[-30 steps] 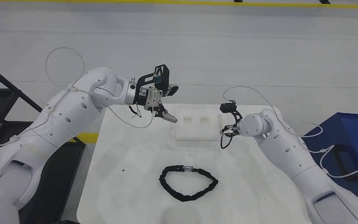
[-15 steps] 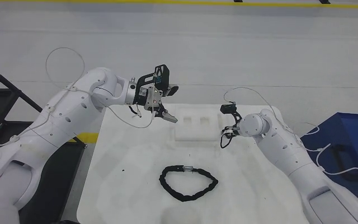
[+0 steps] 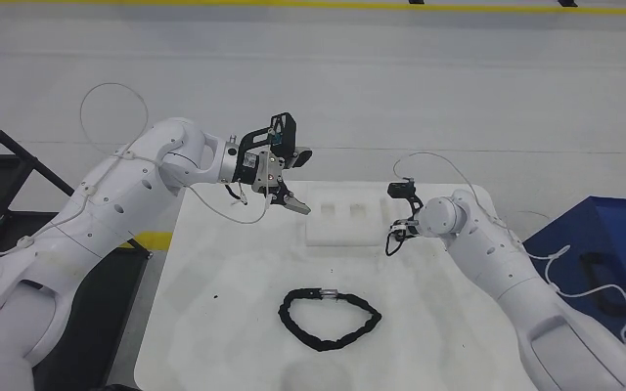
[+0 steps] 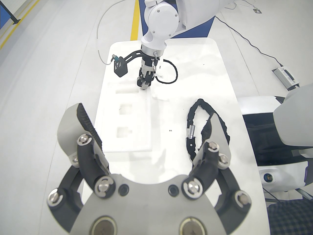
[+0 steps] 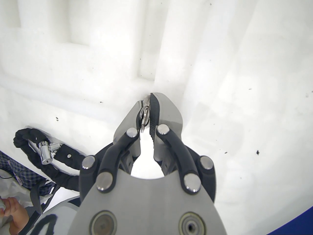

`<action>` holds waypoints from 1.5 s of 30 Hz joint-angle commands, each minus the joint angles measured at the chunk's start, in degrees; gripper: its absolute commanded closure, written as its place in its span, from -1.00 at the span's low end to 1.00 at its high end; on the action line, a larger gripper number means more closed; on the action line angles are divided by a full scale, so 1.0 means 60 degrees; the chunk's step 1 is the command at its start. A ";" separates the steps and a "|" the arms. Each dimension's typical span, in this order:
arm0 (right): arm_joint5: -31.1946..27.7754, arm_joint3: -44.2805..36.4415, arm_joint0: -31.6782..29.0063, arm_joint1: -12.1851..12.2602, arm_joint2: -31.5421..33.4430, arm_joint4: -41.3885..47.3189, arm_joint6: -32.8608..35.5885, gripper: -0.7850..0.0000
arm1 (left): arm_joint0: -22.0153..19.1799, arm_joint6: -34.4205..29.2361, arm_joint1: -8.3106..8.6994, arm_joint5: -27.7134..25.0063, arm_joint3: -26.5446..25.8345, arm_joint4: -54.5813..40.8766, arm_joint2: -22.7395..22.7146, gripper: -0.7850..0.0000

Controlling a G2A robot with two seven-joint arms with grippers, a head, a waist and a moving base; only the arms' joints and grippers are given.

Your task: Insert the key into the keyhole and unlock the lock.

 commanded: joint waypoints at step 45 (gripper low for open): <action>-0.4365 -0.5907 -0.4483 0.1773 0.5916 0.7206 0.3484 1.00 | -0.0001 -0.0001 0.0000 0.0000 0.0000 -0.0004 0.0001 -1.00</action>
